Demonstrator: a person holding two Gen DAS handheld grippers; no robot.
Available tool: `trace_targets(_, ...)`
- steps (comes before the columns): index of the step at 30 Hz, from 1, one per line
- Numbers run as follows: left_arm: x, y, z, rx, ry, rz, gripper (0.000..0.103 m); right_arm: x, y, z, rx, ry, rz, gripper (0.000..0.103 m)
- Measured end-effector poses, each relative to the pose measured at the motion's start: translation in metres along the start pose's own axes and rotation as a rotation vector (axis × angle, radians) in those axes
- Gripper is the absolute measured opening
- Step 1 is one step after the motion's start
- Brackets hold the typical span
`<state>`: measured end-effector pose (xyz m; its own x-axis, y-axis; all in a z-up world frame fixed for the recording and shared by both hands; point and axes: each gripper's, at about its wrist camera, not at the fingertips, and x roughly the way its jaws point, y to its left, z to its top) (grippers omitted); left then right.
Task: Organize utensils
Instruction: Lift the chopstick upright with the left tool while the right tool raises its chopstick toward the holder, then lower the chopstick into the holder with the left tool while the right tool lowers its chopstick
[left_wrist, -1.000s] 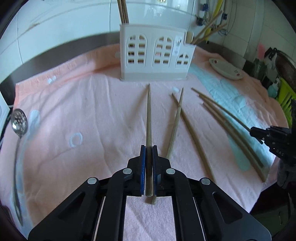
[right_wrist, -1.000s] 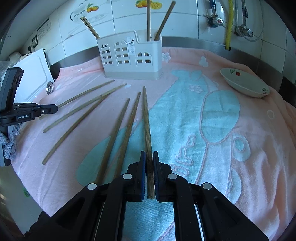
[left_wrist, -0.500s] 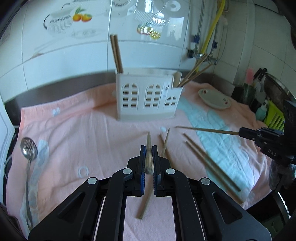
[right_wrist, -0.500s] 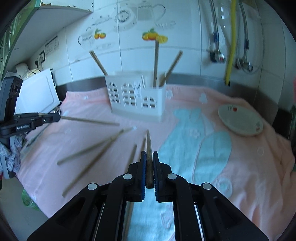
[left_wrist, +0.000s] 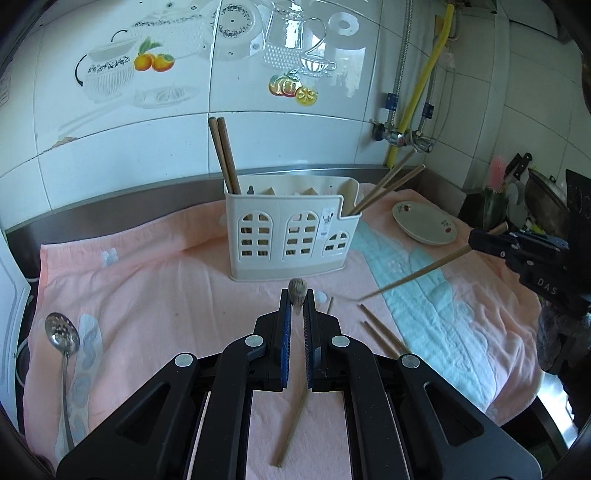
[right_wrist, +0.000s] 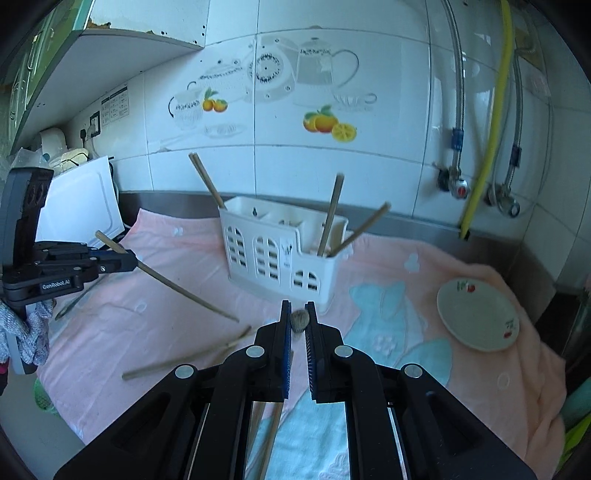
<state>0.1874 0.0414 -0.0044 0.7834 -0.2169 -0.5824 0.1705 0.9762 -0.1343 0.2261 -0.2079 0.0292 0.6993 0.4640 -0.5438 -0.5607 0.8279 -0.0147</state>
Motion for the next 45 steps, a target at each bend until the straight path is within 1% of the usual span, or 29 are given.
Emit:
trace_targets(3, 0.003, 0.0, 0.008, 0.004, 0.007, -0.002, 0.005, -0.003, -0.002, 0.013, -0.005, 0.002, 0.003, 0.007)
trace_targets(8, 0.005, -0.004, 0.024, 0.022, 0.006, -0.007, 0.005, -0.009, -0.004, 0.044, -0.018, -0.01, 0.012, 0.007)
trace_targets(12, -0.002, -0.006, 0.041, 0.02, -0.017, -0.022, 0.005, -0.013, -0.002, 0.071, -0.03, -0.033, 0.023, 0.007)
trace_targets(19, -0.018, -0.012, 0.071, 0.056, -0.059, -0.016, 0.005, -0.01, 0.002, 0.114, -0.026, -0.093, 0.042, 0.007)
trace_targets(22, -0.027, -0.012, 0.084, 0.064, -0.078, -0.016, 0.005, -0.005, 0.001, 0.131, -0.022, -0.114, 0.031, 0.007)
trace_targets(28, -0.05, -0.013, 0.109, 0.08, -0.142, -0.009, 0.005, 0.008, -0.004, 0.158, 0.002, -0.146, 0.01, 0.007)
trace_targets(32, -0.062, -0.014, 0.125, 0.097, -0.181, -0.001, 0.005, 0.018, -0.007, 0.167, -0.002, -0.162, -0.036, 0.007)
trace_targets(36, -0.065, -0.011, 0.138, 0.089, -0.218, 0.011, 0.005, 0.039, -0.011, 0.165, 0.007, -0.136, -0.06, 0.007)
trace_targets(39, -0.061, -0.007, 0.147, 0.077, -0.24, 0.02, 0.005, 0.054, -0.015, 0.159, 0.016, -0.109, -0.062, 0.007)
trace_targets(41, -0.053, -0.002, 0.152, 0.066, -0.238, 0.029, 0.005, 0.063, -0.018, 0.155, 0.025, -0.087, -0.052, 0.007)
trace_targets(45, -0.04, 0.006, 0.158, 0.058, -0.255, 0.067, 0.005, 0.073, -0.018, 0.149, 0.019, -0.057, -0.052, 0.007)
